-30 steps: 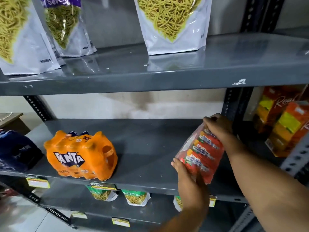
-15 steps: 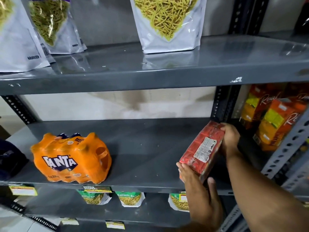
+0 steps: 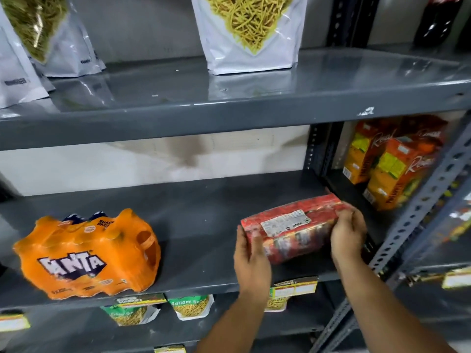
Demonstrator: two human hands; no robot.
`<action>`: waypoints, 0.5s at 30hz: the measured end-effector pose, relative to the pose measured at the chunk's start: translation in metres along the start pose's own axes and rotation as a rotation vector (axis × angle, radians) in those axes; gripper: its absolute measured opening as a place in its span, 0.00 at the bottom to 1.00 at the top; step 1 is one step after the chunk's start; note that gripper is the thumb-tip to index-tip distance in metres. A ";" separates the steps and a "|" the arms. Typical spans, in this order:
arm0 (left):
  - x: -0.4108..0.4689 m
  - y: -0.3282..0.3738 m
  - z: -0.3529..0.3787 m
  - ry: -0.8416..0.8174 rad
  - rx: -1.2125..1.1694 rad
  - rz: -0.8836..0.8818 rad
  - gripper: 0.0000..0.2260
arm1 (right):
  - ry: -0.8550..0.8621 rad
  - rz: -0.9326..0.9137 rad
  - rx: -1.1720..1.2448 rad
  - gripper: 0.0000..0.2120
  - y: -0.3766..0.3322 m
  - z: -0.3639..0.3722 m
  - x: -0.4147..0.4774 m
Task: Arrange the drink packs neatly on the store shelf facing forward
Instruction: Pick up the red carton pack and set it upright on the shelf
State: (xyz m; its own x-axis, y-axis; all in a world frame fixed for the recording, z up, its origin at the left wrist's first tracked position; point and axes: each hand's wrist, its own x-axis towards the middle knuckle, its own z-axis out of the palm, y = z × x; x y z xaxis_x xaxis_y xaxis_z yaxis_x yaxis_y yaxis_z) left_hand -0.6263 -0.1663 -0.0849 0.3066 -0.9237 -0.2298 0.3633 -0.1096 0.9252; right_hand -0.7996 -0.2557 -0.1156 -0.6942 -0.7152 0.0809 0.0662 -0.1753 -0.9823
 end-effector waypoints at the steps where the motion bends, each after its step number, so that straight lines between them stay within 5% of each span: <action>1: 0.003 0.002 -0.004 -0.019 0.021 0.002 0.23 | 0.005 0.010 0.009 0.12 -0.001 -0.004 -0.003; 15: 0.017 0.011 -0.020 -0.132 0.105 -0.060 0.23 | 0.084 0.129 0.185 0.08 -0.015 -0.020 -0.025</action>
State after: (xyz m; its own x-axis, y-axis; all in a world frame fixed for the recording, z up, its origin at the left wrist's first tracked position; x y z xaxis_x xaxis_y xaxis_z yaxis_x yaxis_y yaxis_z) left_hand -0.5998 -0.1761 -0.0850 0.1659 -0.9538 -0.2506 0.2816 -0.1977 0.9389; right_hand -0.7978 -0.2218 -0.1061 -0.7279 -0.6826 -0.0651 0.2831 -0.2128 -0.9352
